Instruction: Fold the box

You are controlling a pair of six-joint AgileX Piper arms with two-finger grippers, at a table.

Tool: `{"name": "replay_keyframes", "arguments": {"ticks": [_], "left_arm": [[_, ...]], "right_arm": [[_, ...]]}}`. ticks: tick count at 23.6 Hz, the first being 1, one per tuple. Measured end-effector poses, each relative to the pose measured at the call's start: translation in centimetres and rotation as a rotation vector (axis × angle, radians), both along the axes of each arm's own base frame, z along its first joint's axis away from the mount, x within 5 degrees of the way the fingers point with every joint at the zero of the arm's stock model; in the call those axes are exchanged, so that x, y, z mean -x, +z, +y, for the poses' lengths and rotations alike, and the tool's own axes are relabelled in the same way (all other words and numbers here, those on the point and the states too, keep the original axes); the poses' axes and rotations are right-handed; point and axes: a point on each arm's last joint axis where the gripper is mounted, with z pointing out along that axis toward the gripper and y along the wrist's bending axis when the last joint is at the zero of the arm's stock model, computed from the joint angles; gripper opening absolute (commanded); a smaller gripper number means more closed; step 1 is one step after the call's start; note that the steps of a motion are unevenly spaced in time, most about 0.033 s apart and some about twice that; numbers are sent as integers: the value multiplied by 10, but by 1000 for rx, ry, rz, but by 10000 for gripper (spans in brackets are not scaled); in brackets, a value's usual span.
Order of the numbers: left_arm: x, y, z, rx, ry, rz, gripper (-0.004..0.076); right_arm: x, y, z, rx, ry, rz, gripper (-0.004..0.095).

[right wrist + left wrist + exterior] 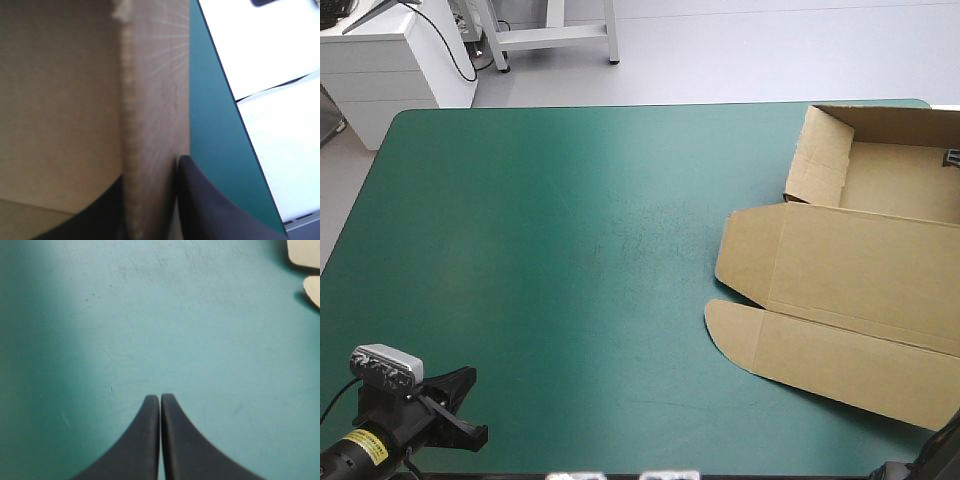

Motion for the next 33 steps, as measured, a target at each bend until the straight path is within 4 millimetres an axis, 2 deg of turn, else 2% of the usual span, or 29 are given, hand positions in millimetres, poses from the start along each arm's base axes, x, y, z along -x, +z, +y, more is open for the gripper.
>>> {"name": "replay_keyframes", "arguments": {"ticks": [2,4,8,11,15,16,17,18,19,20,21,22,23,24,25,26,27,28,29,30,31,33], "left_arm": [[0,0,0,1,0,-2,-8],[0,0,0,1,0,-3,-8],[0,0,0,2,0,-4,-8],[0,0,0,0,1,-4,-8],[0,0,0,0,1,-4,-8],[0,0,0,-2,1,-2,-8],[-1,-2,0,-3,1,1,-8],[-1,-6,0,-9,1,15,-8],[-2,-9,0,-12,1,24,-8],[-2,-14,-1,-18,1,41,-8],[-3,-16,-1,-19,1,47,-8],[-3,-18,-1,-20,0,53,-8],[-3,-18,-1,-18,1,48,-8],[-4,-17,-2,-10,2,31,-8],[-5,-16,-2,-5,4,18,-8],[-5,-15,-2,-5,2,8,-8],[-5,-15,-2,-10,-3,0,-8],[-6,-14,-2,-15,-7,-8,-8],[-6,-14,-2,-23,-14,-21,-8],[-6,-13,-2,-29,-20,-32,-8],[-7,-12,-2,-47,-34,-55,-8],[-9,-9,-3,-83,-63,-116,-8]], "right_arm": [[3,-4,-11,-33,-13,-9,602],[6,-7,-20,-51,-24,-15,665],[10,-10,-29,-60,-40,-18,620],[12,-2,-25,-71,-37,-44,587],[20,24,-11,-114,-21,-140,480],[23,34,-5,-125,-4,-178,419],[28,46,1,-126,22,-216,248],[40,73,19,-102,79,-287,169],[45,83,26,-88,98,-309,-10],[56,104,44,-54,140,-354,-10],[63,115,54,-39,161,-378,-18],[76,130,75,-21,204,-413,-21],[83,136,89,-15,231,-428,-20],[101,144,116,-17,291,-448,-20],[115,144,147,-43,386,-458,-20],[126,141,163,-49,442,-473,-19],[138,137,190,-56,536,-522,-21],[147,133,203,-56,588,-550,-20],[168,124,223,-41,679,-601,-20],[178,119,231,-25,726,-629,-20],[196,108,243,16,817,-676,-20],[219,86,248,57,885,-716,-20]]}}
